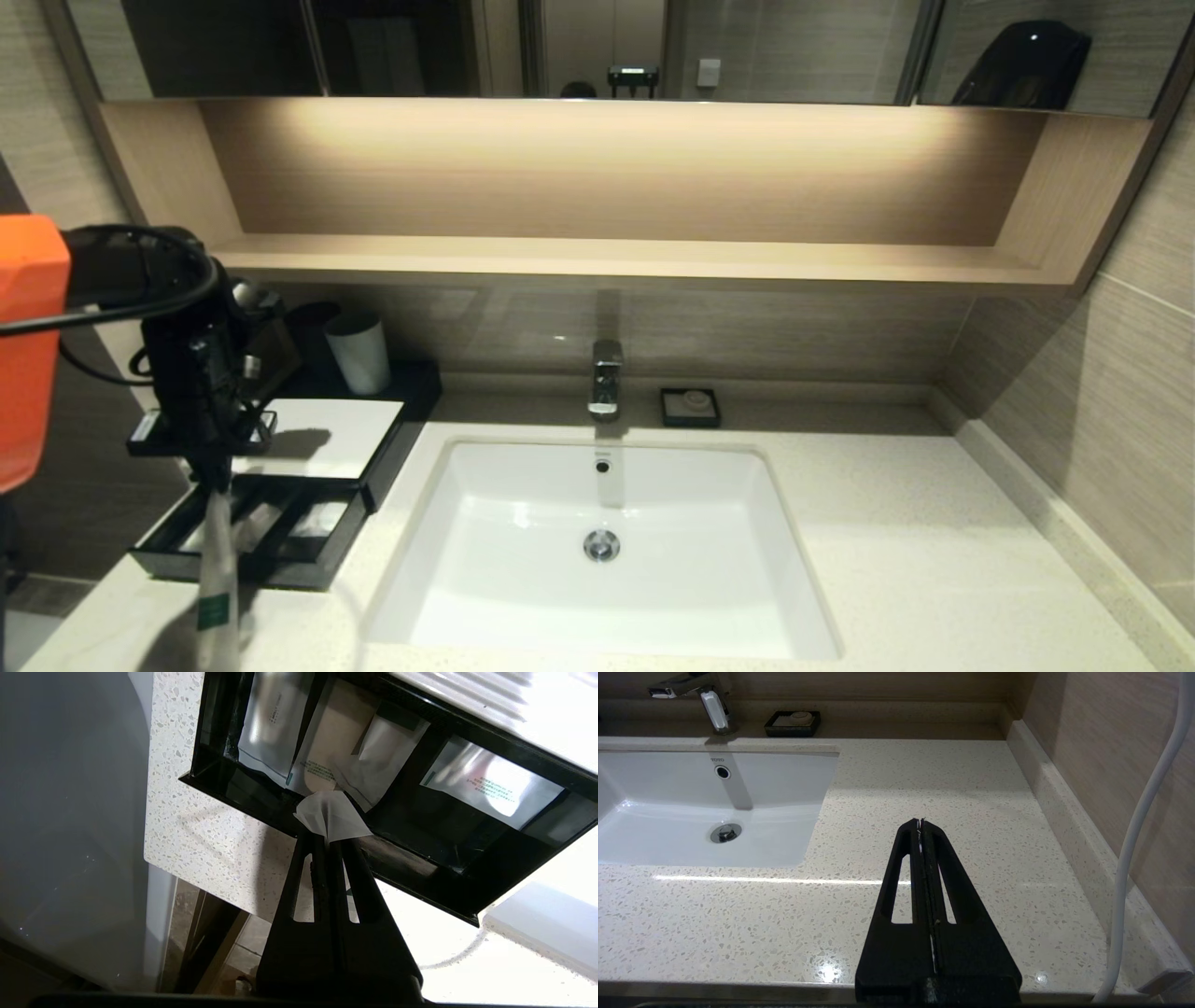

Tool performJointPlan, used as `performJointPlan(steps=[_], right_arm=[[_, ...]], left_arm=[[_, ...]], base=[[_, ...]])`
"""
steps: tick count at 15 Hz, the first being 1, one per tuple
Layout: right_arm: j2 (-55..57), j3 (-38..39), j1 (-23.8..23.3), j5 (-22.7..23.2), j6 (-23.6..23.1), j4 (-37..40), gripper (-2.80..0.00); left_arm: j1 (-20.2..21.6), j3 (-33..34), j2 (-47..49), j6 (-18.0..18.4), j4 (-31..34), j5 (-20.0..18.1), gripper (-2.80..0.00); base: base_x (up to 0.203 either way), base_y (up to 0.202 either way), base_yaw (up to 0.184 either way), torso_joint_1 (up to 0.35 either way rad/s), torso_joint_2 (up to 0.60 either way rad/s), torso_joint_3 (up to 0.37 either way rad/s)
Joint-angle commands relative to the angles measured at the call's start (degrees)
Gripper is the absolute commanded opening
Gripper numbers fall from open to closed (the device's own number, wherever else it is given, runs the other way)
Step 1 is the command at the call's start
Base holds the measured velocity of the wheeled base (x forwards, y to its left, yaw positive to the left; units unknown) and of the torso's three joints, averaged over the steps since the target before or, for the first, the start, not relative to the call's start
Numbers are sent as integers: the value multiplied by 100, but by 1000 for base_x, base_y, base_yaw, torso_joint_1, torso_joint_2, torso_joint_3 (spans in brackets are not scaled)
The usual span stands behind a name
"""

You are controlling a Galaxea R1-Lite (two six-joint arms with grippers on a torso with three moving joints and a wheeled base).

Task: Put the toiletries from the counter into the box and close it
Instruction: Place the bathroom toiletry into the drawer

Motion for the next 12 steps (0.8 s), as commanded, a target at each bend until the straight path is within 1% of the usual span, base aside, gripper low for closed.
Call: performJointPlan(steps=[1, 10, 11, 12], right_arm=[[0, 1, 0, 0, 0, 0, -280], [0, 1, 0, 9, 0, 0, -280], [0, 1, 0, 0, 0, 0, -280], [0, 1, 0, 0, 0, 0, -280]], left_arm=[[2, -2, 50, -8, -67, 10, -280], [2, -1, 138, 27, -204, 9, -280], [2, -2, 146, 27, -230, 9, 0], [2, 4, 146, 27, -246, 9, 0]], base=[[0, 0, 0, 0, 0, 0], [0, 0, 0, 0, 0, 0], [0, 0, 0, 0, 0, 0], [0, 0, 0, 0, 0, 0]])
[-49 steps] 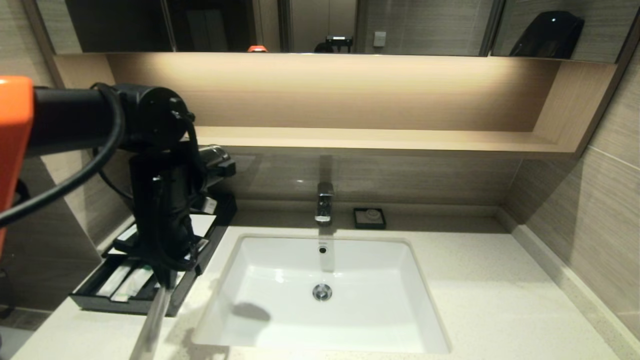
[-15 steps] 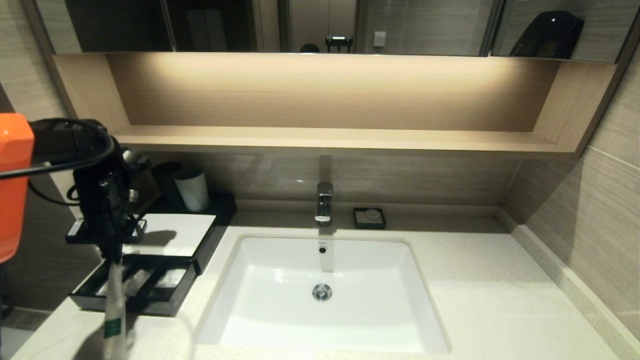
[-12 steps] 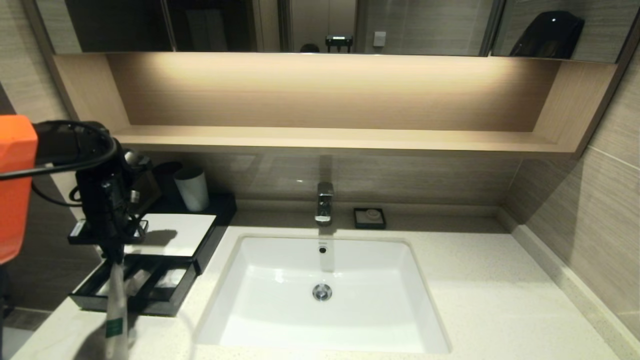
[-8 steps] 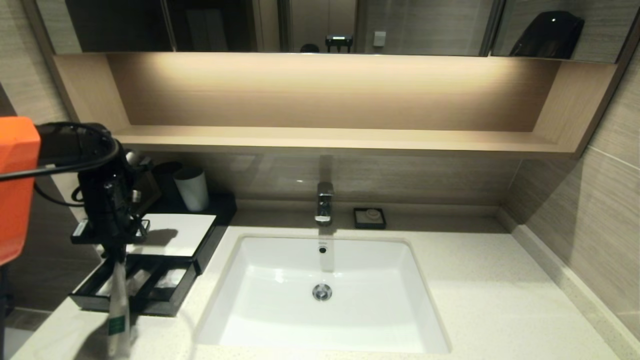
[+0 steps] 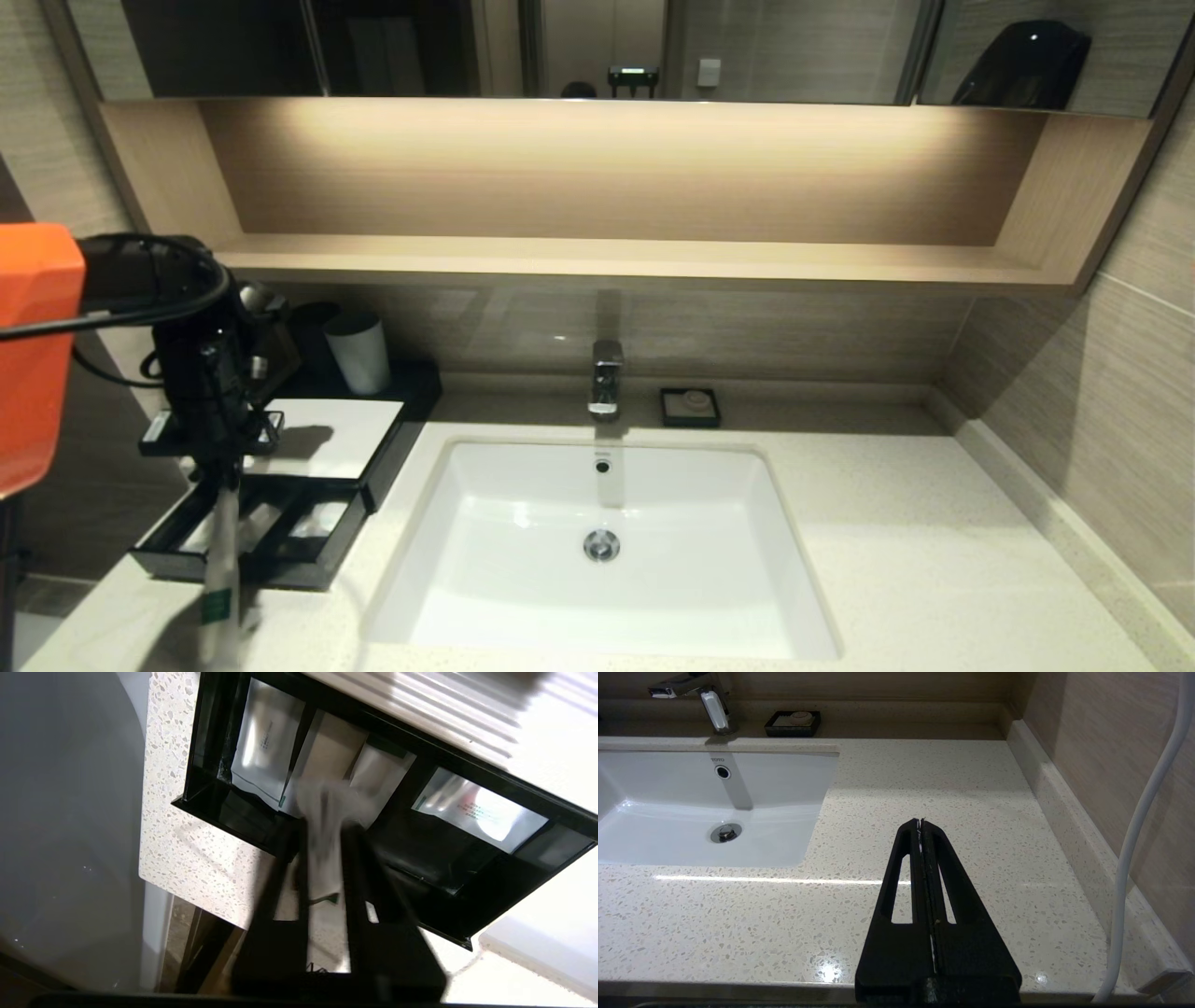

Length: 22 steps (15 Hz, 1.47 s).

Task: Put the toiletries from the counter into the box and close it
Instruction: Place the bathroom toiletry into the drawer

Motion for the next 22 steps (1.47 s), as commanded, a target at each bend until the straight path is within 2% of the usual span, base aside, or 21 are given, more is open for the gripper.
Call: performJointPlan(steps=[1, 8, 13, 16, 19, 20, 22], right_arm=[[0, 1, 0, 0, 0, 2, -280], [0, 1, 0, 0, 0, 2, -280], [0, 1, 0, 0, 0, 2, -280], [0, 1, 0, 0, 0, 2, -280], [0, 1, 0, 0, 0, 2, -280], [0, 1, 0, 0, 0, 2, -280], [0, 1, 0, 0, 9, 2, -280]], left_arm=[[3, -2, 23, -5, 24, 9, 0], [3, -5, -64, -6, -52, 9, 0], [3, 93, -811, -77, 179, -90, 0], [10, 813, -1623, -85, 347, -589, 0], [114, 2213, -2399, -57, -97, -927, 0], [130, 2813, -2685, -52, -483, -975, -280], [146, 4033, -3304, -46, -1392, -1030, -280]], base=[[0, 0, 0, 0, 0, 0], [0, 0, 0, 0, 0, 0], [0, 0, 0, 0, 0, 0], [0, 0, 0, 0, 0, 0], [0, 0, 0, 0, 0, 0], [0, 0, 0, 0, 0, 0], [0, 0, 0, 0, 0, 0]])
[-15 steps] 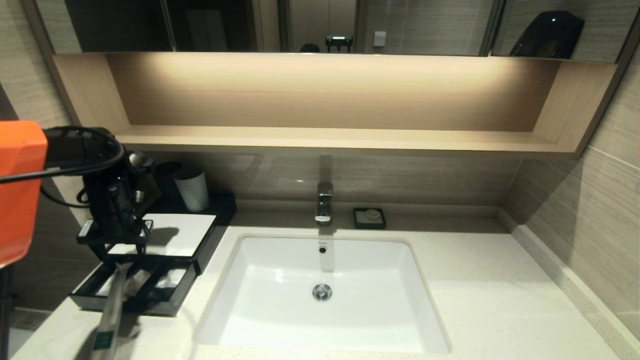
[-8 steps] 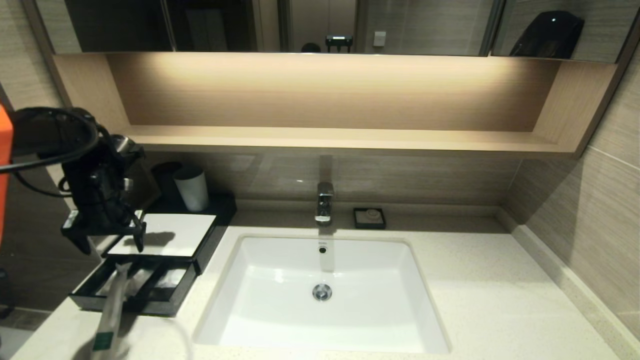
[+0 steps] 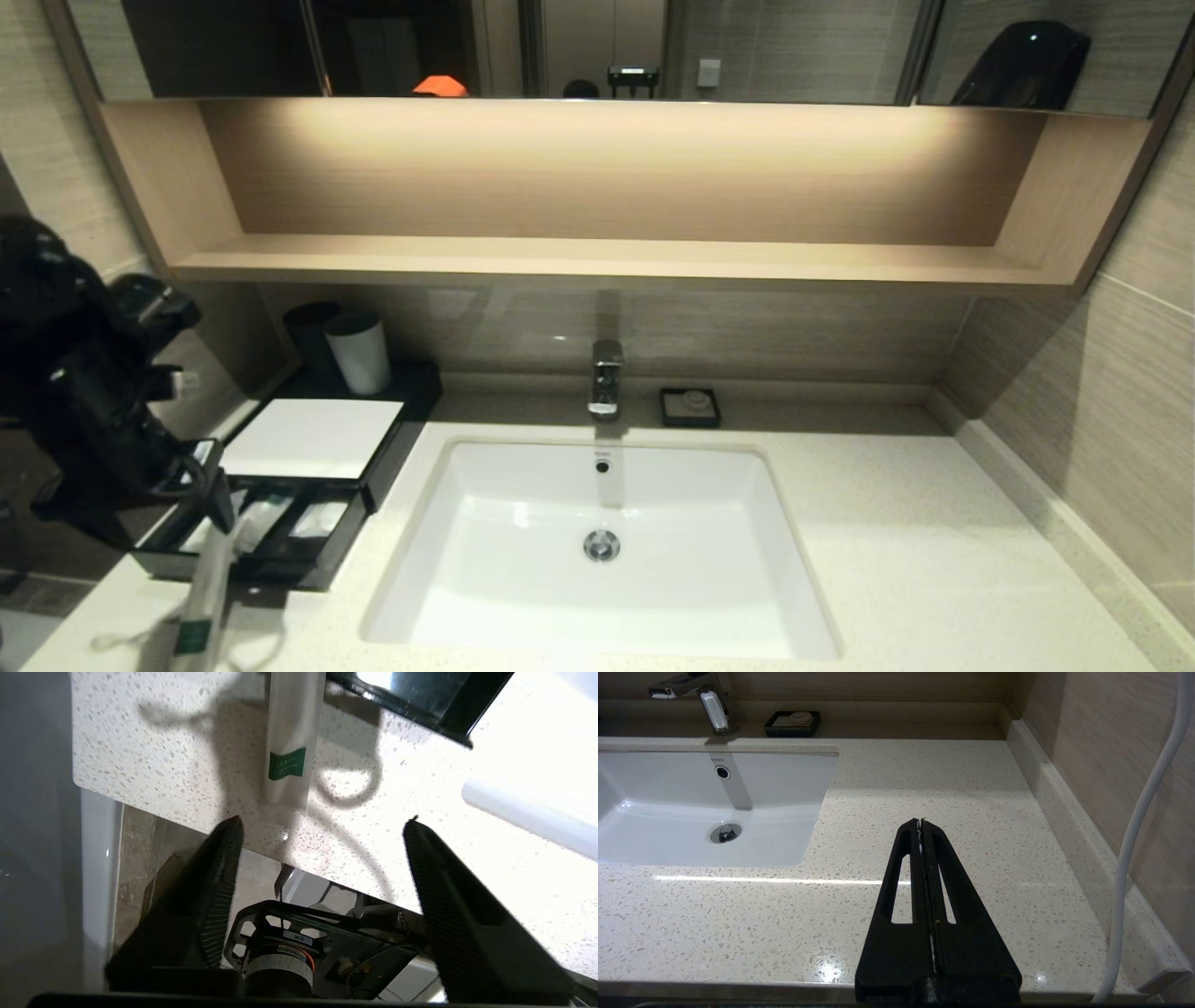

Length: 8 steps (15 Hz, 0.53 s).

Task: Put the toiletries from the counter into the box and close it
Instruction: Place the bathroom toiletry into the drawer

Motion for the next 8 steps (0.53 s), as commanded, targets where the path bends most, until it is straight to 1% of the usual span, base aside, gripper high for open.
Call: performJointPlan(steps=[1, 3, 5, 6, 8], right_arm=[[0, 1, 0, -2, -2, 0, -280], [0, 1, 0, -2, 1, 0, -280], [0, 1, 0, -2, -2, 0, -280], [0, 1, 0, -2, -2, 0, -280], [0, 1, 0, -2, -2, 0, -280]], left_arm=[[23, 1423, -1030, -1, -1011, -27, -280], [29, 2450, -1516, 4, -1869, -45, -280], [32, 3304, -1761, 2, -2684, -55, -280], [32, 3674, -1840, 1, -3108, -62, -280], [38, 4224, -1933, -5, -3705, -61, -280]], base=[[0, 0, 0, 0, 0, 0], [0, 0, 0, 0, 0, 0], [0, 0, 0, 0, 0, 0], [0, 0, 0, 0, 0, 0], [0, 0, 0, 0, 0, 0]])
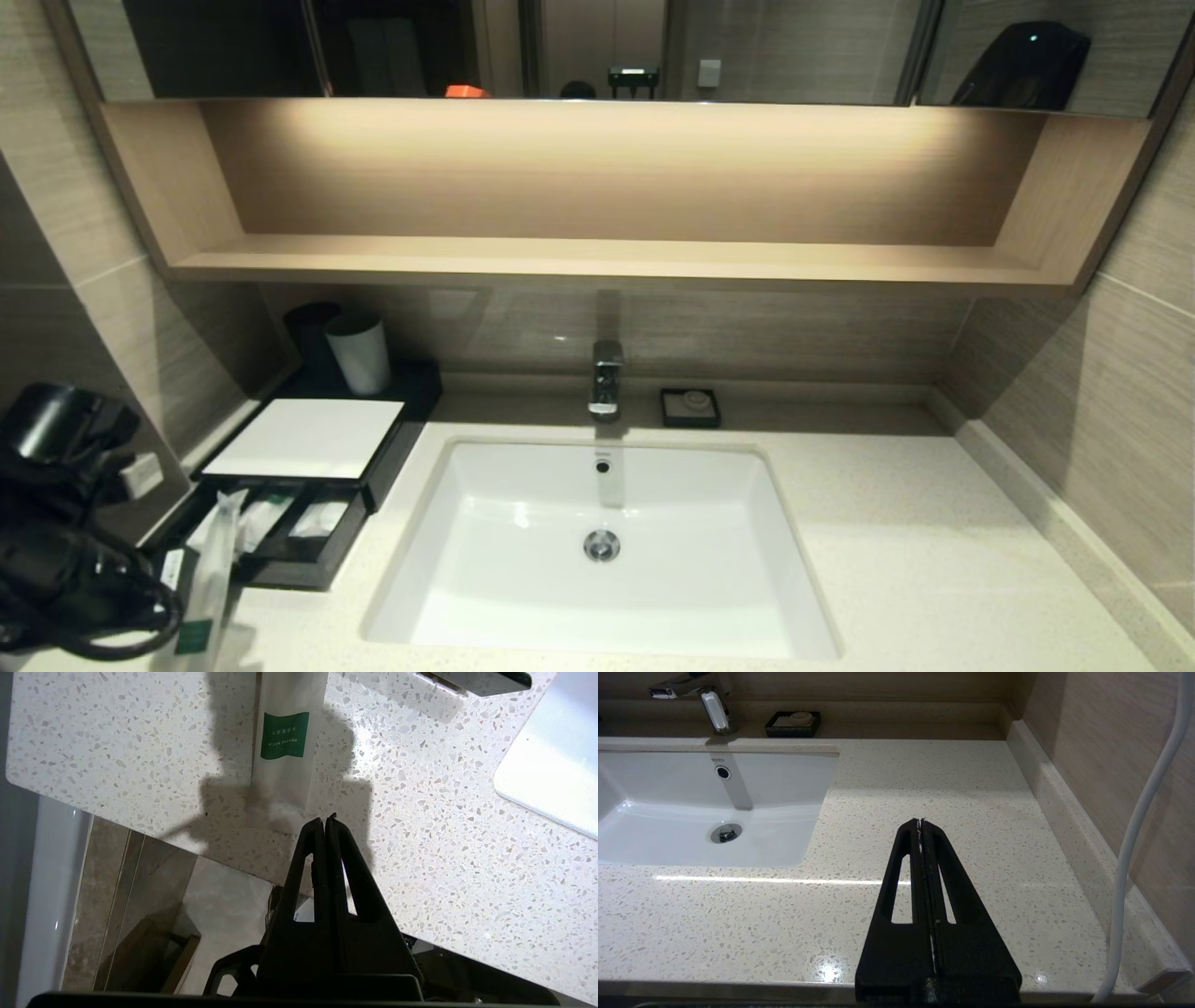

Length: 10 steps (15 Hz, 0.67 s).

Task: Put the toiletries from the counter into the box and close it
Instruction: Place the bathroom toiletry into the drawer

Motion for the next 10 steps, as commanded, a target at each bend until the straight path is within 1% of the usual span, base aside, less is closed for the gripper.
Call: performJointPlan(steps=[1, 6, 7, 10], right_arm=[[0, 1, 0, -2, 0, 0, -280], [0, 1, 0, -2, 0, 0, -280], [0, 1, 0, -2, 0, 0, -280], [0, 1, 0, -2, 0, 0, -280]], left_arm=[[23, 680, -260, -9, -560, 11, -280], [87, 1699, -385, -11, -1929, 25, -280], [117, 1797, -380, -13, -2114, 27, -280], [405, 1834, -199, 77, -2372, 9, -280]], base=[[0, 0, 0, 0, 0, 0], [0, 0, 0, 0, 0, 0], [0, 0, 0, 0, 0, 0], [0, 0, 0, 0, 0, 0]])
